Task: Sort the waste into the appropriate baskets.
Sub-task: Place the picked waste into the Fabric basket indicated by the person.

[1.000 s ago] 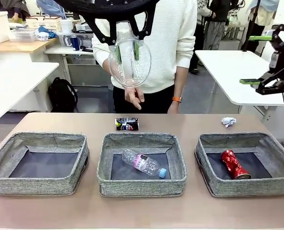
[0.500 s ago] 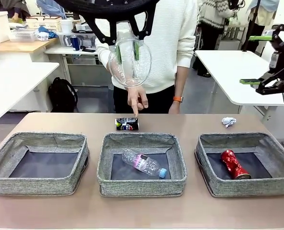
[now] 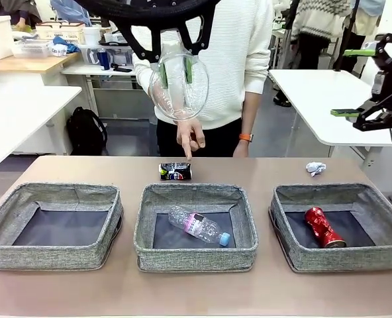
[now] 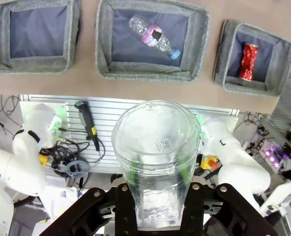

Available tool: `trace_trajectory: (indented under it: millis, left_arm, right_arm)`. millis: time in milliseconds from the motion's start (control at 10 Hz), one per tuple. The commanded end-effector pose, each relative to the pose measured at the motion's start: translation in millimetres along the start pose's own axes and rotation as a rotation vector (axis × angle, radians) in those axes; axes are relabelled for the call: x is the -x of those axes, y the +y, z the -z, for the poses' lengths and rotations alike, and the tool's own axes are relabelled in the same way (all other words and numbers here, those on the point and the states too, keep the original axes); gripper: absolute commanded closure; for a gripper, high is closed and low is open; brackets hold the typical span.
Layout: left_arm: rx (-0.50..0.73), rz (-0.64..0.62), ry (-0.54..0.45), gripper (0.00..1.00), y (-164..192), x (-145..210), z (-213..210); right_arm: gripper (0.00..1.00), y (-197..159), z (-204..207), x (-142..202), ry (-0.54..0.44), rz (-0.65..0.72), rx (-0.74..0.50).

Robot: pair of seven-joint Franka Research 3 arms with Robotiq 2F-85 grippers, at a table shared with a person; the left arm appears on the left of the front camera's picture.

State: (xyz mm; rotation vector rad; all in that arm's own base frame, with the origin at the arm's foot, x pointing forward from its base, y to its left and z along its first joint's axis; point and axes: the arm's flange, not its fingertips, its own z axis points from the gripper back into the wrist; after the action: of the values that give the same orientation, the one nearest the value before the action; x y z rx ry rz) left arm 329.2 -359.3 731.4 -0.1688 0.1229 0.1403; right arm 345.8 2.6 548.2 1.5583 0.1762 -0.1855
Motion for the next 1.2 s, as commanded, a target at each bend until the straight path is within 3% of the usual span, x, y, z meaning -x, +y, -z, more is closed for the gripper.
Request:
trace_trajectory:
  millis: [0, 200, 500, 700, 1100]
  left_arm:
    - [0.001, 0.0, -0.086, 0.66, 8, -12, 27]
    - [-0.029, 0.036, -0.276, 0.66, 37, -36, 95]
    - [0.003, 0.109, -0.383, 0.66, 69, -42, 176]
    - [-0.021, 0.042, -0.463, 0.66, 71, -70, 220]
    - [-0.042, 0.057, -0.364, 0.66, 62, -93, 240]
  right_arm:
    - [0.0, 2, 0, 0, 0.003, -0.01, -0.004]
    - [0.0, 2, 0, 0, 0.003, -0.01, -0.004]
    - [0.0, 2, 0, 0, 0.003, -0.01, -0.004]
    - [0.0, 2, 0, 0, 0.003, -0.01, -0.004]
    - [0.0, 2, 0, 0, 0.003, -0.01, -0.004]
